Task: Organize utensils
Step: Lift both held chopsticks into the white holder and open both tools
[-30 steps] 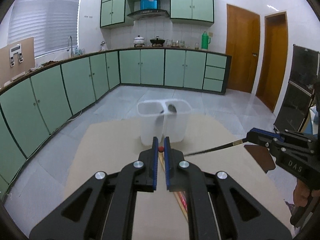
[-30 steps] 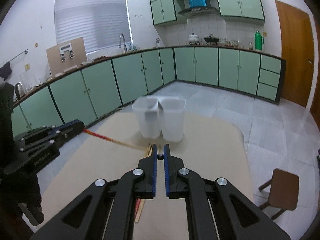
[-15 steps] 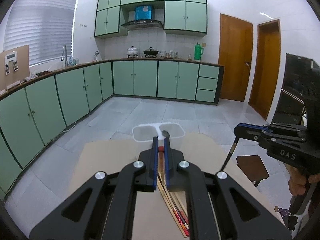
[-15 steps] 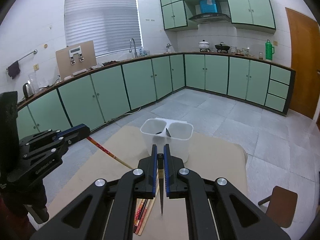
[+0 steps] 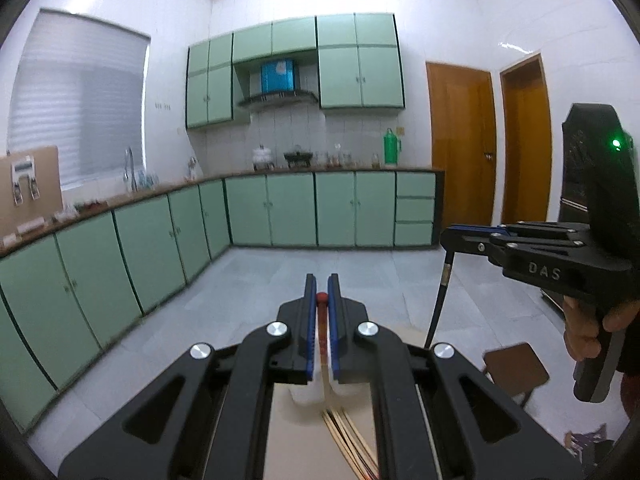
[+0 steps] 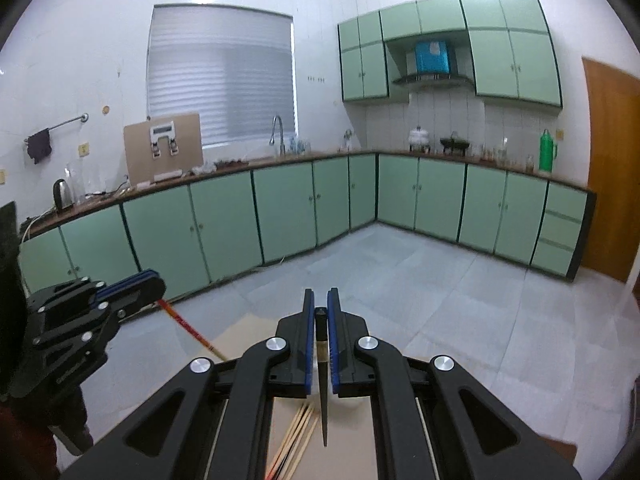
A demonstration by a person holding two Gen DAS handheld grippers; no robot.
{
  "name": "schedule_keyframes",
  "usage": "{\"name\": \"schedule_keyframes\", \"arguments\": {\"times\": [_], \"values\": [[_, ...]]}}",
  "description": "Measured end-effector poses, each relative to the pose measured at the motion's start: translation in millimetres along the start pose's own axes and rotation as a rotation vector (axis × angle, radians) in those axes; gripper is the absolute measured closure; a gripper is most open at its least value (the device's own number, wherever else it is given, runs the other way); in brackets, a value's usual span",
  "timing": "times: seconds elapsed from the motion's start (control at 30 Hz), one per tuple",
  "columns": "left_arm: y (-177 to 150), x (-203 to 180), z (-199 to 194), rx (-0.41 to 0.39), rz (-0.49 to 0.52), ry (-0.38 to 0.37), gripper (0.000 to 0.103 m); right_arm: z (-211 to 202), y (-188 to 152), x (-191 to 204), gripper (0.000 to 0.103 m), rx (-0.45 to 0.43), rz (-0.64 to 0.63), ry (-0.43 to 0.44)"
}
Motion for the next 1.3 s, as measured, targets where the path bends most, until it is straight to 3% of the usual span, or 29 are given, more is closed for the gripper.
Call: {"name": "schedule_keyframes", "arguments": {"times": [0.27,0.43,0.77,1.07,1.3], "values": [[30.8,22.0,42.0,-0.046,-0.039,0.045,0.099,33.3,56.3,-3.1,0.097,-0.098,0.009,-0.025],[27.6,27.3,79.0,-0.041,-0.069,0.044,0.099,63.2,64.4,-10.1,0.097,-0.125,0.010,-0.056],[-11.8,23.2,147.3,0.033,-0.053,0.046,0.099,126.3,30.4,-41.9,0.097,-0.056,0.072,-0.100],[-49.1,19.8,184.5,0.132,-0.048,0.012,0.098,147.1,-7.4,-57.6,0.097,0.019,0.095,-0.120],[-70.3,25.6,190.7,0.180,-0.060,0.002,0.096,147.3,-28.4,-66.8,0.096,0.061,0.127,-0.116]]}}
Point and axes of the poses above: each gripper's, at about its wrist camera, not at the fingertips, and z roughly the way its jaws point, x to its left, y to its top, the point moved 5 cm from there along z, roughly the way its jaws point, and after that the axes turned 14 degrees about z, right-handed, at the moved point
